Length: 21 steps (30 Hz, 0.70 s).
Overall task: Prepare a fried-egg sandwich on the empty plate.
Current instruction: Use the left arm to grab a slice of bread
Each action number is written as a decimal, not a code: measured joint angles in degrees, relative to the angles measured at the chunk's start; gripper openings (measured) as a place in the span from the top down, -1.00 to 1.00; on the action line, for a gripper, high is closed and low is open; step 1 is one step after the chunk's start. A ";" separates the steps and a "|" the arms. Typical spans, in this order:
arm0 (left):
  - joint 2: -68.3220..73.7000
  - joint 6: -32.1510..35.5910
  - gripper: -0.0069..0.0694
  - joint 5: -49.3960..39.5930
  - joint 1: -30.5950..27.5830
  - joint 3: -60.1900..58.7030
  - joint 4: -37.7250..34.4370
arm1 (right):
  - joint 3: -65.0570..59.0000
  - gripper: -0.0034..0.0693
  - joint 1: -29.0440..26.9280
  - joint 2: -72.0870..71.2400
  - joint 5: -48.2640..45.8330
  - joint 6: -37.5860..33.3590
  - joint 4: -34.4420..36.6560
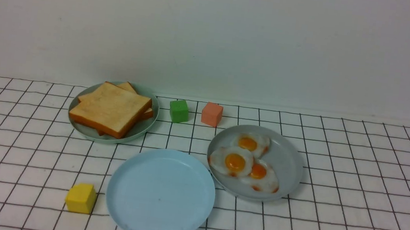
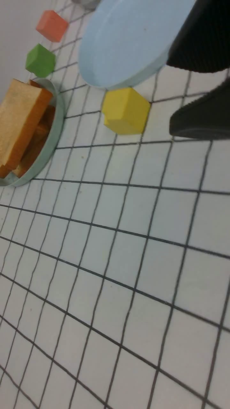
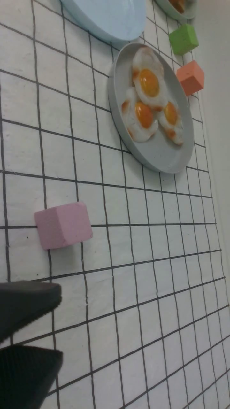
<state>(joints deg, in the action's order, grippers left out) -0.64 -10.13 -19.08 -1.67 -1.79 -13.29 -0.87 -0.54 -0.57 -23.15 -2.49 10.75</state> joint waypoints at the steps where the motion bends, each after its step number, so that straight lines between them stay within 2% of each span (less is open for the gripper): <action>1: 0.00 -2.03 0.19 2.00 0.00 0.00 -3.76 | 0.00 0.24 0.00 0.00 0.00 0.00 0.00; 4: 0.00 -6.77 0.19 6.40 0.00 0.00 -14.17 | 0.00 0.24 0.00 0.00 0.00 0.00 0.00; 5: 0.00 -7.09 0.19 6.75 0.00 0.00 -14.17 | 0.00 0.24 0.00 0.00 0.00 0.00 0.00; 7: 0.00 -9.61 0.19 11.86 0.00 0.00 -22.79 | 0.00 0.24 0.00 0.00 0.00 0.00 0.00; 9: 0.00 -10.00 0.19 14.49 0.00 0.00 -26.47 | 0.00 0.24 0.00 0.00 0.00 0.00 0.00; 11: 0.00 -9.53 0.20 13.20 0.00 0.91 -27.71 | 0.00 0.24 0.00 0.00 0.00 0.00 0.00; 14: 0.41 -4.05 0.31 6.86 0.00 5.46 -27.84 | 0.00 0.24 0.00 0.00 0.00 0.00 0.00; 19: 12.51 11.96 0.77 -3.80 0.90 17.06 -27.84 | 0.00 0.24 0.00 0.00 0.00 0.00 0.00; 21: 18.46 17.09 0.85 -6.90 2.74 21.19 -27.31 | 0.00 0.24 0.00 0.00 0.00 0.00 0.00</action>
<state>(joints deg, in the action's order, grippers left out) 17.82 6.96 -25.98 1.07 19.40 -40.61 -0.87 -0.54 -0.57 -23.15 -2.49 10.75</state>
